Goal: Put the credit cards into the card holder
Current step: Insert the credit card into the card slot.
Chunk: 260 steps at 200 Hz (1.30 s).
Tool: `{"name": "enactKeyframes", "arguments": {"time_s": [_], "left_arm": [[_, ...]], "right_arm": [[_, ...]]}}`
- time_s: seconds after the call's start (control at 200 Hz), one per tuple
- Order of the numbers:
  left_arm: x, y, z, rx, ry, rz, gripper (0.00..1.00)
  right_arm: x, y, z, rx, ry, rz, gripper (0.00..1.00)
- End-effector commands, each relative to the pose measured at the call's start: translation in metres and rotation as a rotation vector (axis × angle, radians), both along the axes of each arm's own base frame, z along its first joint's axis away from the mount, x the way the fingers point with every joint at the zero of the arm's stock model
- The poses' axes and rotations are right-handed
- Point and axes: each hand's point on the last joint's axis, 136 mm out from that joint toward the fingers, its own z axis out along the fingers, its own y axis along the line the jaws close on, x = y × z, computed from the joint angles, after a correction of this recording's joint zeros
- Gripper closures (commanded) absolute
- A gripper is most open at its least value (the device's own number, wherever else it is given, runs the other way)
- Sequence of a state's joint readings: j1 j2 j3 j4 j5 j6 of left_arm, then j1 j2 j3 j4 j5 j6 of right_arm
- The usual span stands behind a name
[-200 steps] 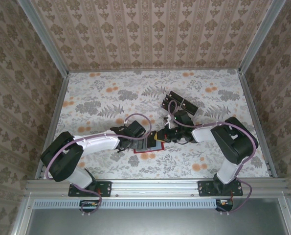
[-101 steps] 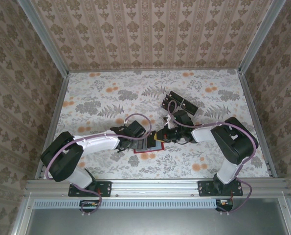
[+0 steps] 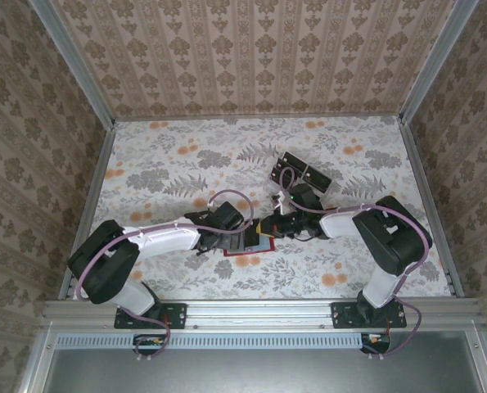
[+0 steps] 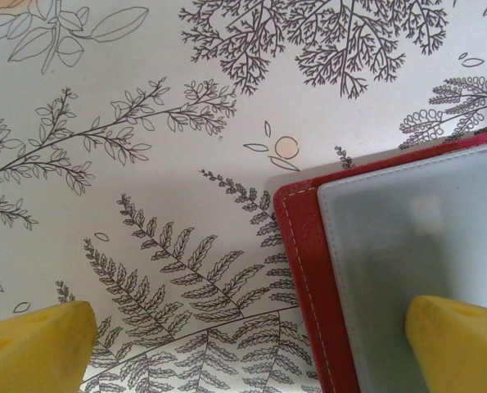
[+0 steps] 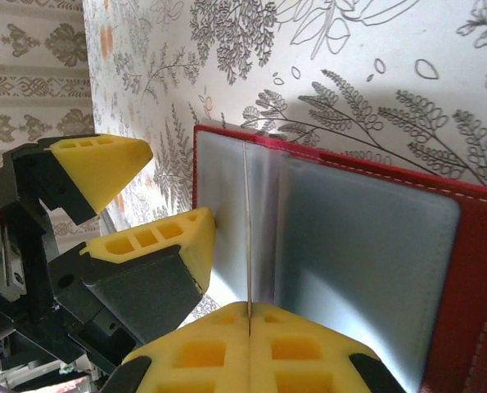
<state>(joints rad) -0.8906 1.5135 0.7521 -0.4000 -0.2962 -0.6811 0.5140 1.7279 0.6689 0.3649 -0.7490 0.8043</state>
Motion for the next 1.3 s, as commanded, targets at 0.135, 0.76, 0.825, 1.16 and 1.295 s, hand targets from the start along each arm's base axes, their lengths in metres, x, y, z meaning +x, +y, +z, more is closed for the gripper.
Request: {"name": "enactKeyframes", "arguments": {"time_s": [0.135, 0.76, 0.825, 1.16, 1.295], "left_arm": [[-0.017, 0.020, -0.016, 0.087, 0.062, -0.001, 0.00], [-0.017, 0.020, -0.016, 0.087, 0.064, 0.001, 0.00], [-0.018, 0.020, -0.017, 0.087, 0.064, 0.001, 0.00], [-0.017, 0.019, -0.017, 0.085, 0.063, 0.002, 0.00], [-0.017, 0.020, -0.017, 0.088, 0.065, 0.000, 0.00]], "right_arm": [[0.004, 0.006, -0.003, 0.004, -0.003, 0.000, 1.00], [-0.005, -0.002, -0.022, -0.028, 0.019, 0.000, 1.00], [-0.006, -0.002, -0.024, -0.028, 0.025, 0.000, 1.00], [-0.010, -0.005, -0.031, -0.040, 0.034, 0.003, 1.00], [-0.009, -0.008, -0.031, -0.048, 0.030, -0.005, 1.00]]}}
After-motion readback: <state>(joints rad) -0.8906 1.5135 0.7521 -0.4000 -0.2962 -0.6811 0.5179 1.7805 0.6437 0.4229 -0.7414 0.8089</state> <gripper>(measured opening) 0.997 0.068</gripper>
